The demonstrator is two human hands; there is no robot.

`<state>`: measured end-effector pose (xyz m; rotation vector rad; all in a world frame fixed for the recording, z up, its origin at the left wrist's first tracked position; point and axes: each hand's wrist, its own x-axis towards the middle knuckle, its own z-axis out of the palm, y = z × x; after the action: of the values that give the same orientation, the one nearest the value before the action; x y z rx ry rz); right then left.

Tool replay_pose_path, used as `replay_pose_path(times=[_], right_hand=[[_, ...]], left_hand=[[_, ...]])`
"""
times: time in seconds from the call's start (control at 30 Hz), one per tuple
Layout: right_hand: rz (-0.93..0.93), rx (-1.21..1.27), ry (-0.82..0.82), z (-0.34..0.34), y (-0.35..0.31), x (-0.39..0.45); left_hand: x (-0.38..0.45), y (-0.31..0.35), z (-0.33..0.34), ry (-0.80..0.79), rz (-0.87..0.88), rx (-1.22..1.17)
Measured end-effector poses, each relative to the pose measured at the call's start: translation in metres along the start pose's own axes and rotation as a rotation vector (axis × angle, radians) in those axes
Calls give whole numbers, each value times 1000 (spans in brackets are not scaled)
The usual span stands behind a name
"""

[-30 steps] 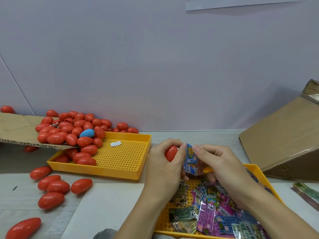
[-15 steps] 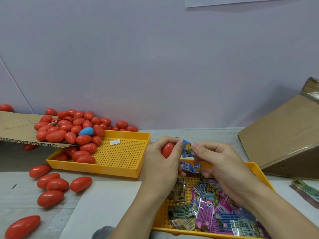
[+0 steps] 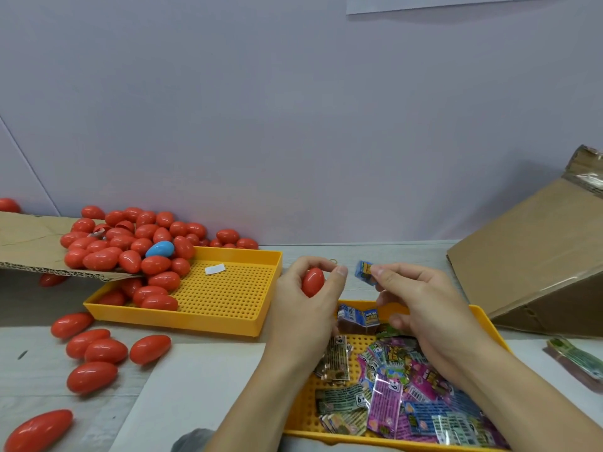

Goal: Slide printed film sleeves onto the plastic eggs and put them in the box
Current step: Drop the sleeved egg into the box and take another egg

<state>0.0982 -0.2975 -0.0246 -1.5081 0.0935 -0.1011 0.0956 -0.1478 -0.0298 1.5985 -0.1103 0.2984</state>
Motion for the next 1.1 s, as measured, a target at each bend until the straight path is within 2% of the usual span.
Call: replay_pose_path(times=[0.1,0.2,0.33,0.47,1.1], right_hand=[[-13,17,73,0,1,1],[-121,-75,90,1,2,0],[-317,-331,71,2,3,-1],[-385,-470,24,2,4,-2],[-413,-390,-22,4,-1,-6]], left_hand=[[1,1,1,-25,-107,-131],[1,2,4,-66,-181,-212],[-1,1,4,-101,-125,-102],[0,0,2,-85,-69,-80],[-2,1,2,-99,-79,-121]])
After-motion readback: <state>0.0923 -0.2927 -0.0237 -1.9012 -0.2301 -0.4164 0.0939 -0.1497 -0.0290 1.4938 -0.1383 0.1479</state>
